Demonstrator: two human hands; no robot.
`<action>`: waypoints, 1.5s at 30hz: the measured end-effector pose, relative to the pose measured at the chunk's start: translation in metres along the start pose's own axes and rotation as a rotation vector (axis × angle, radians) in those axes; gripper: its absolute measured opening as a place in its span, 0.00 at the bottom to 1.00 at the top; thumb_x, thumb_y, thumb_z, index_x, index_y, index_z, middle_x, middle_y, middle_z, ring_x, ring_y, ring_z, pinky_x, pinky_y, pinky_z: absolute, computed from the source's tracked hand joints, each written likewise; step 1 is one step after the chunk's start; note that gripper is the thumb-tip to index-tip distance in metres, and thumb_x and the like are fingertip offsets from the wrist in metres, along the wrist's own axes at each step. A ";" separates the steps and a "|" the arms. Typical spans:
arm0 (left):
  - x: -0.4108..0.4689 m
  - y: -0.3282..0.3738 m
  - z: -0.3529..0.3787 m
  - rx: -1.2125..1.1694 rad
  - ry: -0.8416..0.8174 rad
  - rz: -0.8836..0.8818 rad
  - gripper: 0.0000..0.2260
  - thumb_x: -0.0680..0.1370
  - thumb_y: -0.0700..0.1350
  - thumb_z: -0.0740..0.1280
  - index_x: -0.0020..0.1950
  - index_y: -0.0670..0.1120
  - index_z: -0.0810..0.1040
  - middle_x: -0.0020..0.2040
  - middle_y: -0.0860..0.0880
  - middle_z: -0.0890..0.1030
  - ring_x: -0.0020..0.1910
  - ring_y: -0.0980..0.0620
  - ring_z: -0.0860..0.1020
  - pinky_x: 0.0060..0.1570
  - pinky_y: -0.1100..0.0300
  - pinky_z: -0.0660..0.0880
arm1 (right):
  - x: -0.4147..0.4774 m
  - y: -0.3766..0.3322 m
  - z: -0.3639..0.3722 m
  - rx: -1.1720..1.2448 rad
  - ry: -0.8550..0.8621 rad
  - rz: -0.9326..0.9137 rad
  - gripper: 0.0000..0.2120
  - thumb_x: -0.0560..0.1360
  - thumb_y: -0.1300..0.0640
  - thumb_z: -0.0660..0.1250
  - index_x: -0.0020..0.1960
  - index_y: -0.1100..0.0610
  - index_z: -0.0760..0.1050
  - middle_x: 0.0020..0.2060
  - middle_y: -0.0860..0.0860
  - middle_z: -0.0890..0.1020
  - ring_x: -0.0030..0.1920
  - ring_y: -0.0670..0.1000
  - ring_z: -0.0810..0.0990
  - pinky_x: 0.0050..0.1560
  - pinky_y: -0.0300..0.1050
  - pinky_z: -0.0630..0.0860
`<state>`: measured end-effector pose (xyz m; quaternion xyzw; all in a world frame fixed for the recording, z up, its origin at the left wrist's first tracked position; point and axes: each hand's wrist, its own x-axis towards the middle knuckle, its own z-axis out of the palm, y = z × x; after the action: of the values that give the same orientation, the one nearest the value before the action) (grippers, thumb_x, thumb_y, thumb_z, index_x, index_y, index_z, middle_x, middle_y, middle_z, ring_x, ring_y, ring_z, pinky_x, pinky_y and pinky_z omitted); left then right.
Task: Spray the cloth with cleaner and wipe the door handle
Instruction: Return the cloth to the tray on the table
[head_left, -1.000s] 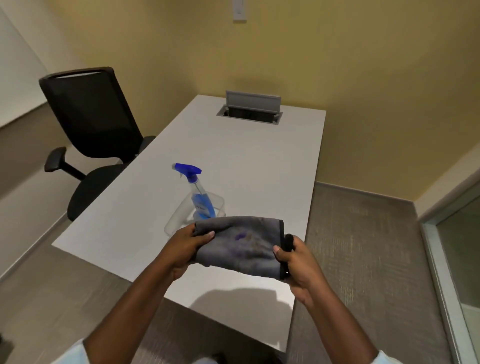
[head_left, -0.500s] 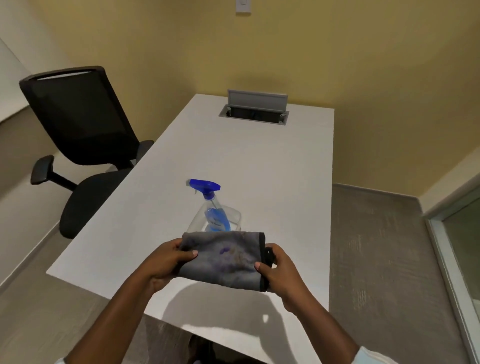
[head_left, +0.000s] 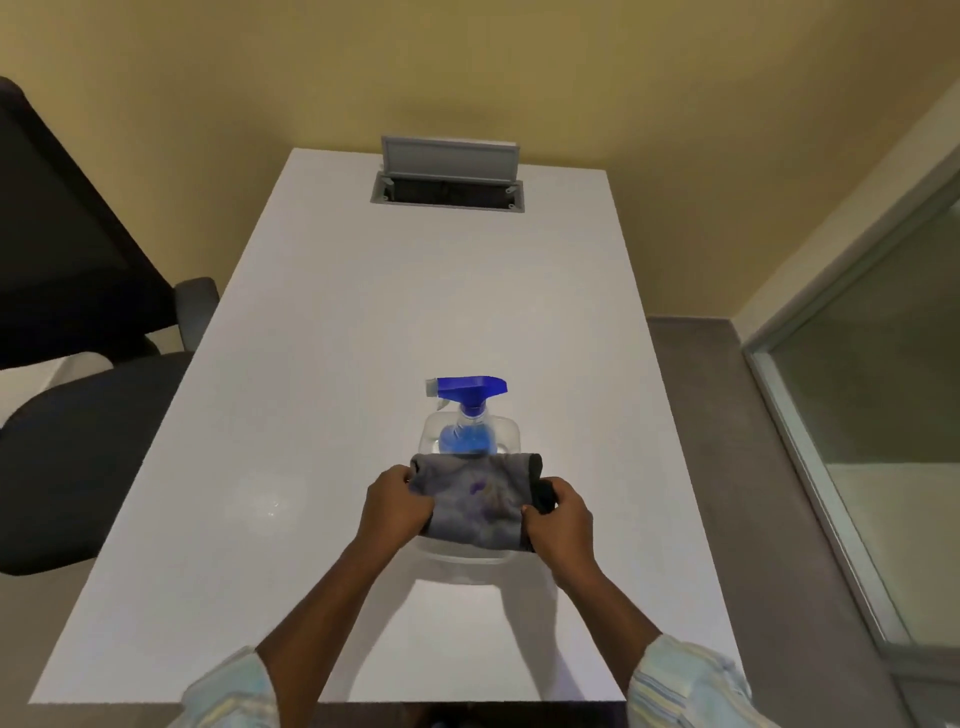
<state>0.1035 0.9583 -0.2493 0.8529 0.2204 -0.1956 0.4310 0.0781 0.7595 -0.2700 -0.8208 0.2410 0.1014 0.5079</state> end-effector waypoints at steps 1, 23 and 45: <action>0.004 -0.002 0.001 0.022 -0.013 0.020 0.17 0.75 0.40 0.72 0.61 0.37 0.75 0.58 0.38 0.81 0.53 0.42 0.79 0.56 0.52 0.77 | 0.001 -0.002 0.005 -0.015 0.027 0.012 0.09 0.71 0.63 0.68 0.48 0.52 0.74 0.43 0.48 0.80 0.44 0.51 0.80 0.47 0.44 0.78; 0.022 -0.009 0.029 0.271 0.071 0.092 0.22 0.70 0.40 0.76 0.59 0.40 0.70 0.56 0.41 0.74 0.53 0.45 0.77 0.52 0.53 0.79 | 0.012 0.008 0.054 -0.681 0.074 -0.198 0.08 0.73 0.51 0.67 0.50 0.52 0.74 0.47 0.50 0.79 0.46 0.51 0.74 0.44 0.42 0.65; 0.034 -0.031 0.051 0.190 0.150 -0.084 0.15 0.78 0.43 0.67 0.58 0.43 0.63 0.55 0.41 0.73 0.48 0.43 0.78 0.46 0.51 0.77 | 0.028 0.016 0.079 -1.092 -0.075 -0.297 0.21 0.74 0.47 0.69 0.62 0.54 0.70 0.56 0.54 0.76 0.56 0.54 0.71 0.57 0.53 0.65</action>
<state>0.1074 0.9401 -0.3149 0.8922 0.2679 -0.1689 0.3219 0.1001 0.8148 -0.3306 -0.9852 0.0174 0.1682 0.0267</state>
